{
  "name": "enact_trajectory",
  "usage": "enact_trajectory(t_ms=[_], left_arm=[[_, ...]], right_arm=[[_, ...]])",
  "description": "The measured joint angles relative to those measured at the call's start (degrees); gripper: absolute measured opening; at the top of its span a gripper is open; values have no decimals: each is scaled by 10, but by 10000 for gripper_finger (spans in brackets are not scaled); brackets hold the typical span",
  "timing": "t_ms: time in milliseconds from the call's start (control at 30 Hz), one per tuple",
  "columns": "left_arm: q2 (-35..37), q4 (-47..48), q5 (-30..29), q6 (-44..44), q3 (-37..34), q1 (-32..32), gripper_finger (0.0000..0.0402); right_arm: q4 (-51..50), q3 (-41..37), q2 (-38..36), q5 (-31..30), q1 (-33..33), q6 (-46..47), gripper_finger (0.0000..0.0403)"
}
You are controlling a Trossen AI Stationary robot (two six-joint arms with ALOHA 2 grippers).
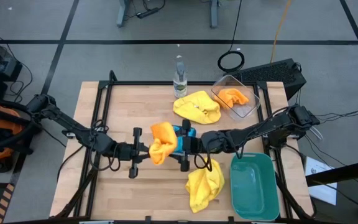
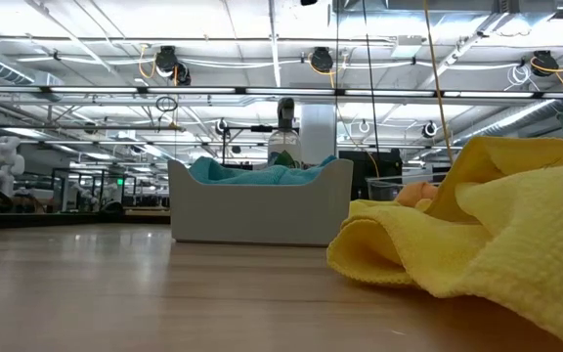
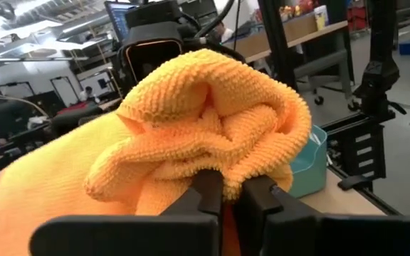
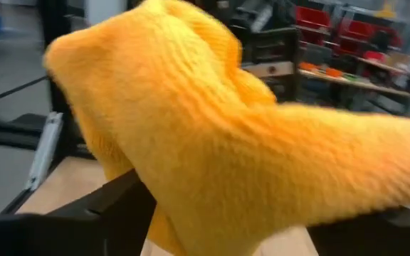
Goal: Sort microfiber towel by color & place in baskets
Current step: Put the orange towel in the transparent container
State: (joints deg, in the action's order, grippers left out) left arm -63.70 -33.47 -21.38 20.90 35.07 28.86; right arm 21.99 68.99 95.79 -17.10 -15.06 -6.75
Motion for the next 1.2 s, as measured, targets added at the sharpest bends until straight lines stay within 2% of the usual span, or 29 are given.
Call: enact_trajectory(t_ms=[267, 433, 567, 733, 933, 1067, 1200], left_arm=[[0, -3, 4, -6, 0, -1, 31], [0, -1, 4, -10, 0, -1, 44], [0, 2, 3, -10, 1, -1, 47], [0, 0, 6, -18, 1, -1, 48], [0, 0, 53, -55, 1, -2, 52], [1, 10, 57, -62, 1, -1, 81], [1, 29, 55, -85, 1, 5, 126]], right_arm=[[80, 0, 28, 95, 8, -58, 296], [106, 0, 38, 100, 15, -86, 270], [104, 0, 37, 102, 15, -85, 232], [106, 0, 37, 123, 19, -86, 165], [106, 0, 37, 139, 22, -81, 72], [104, 0, 37, 136, 22, -89, 19], [91, -1, 33, 130, 21, -89, 18]])
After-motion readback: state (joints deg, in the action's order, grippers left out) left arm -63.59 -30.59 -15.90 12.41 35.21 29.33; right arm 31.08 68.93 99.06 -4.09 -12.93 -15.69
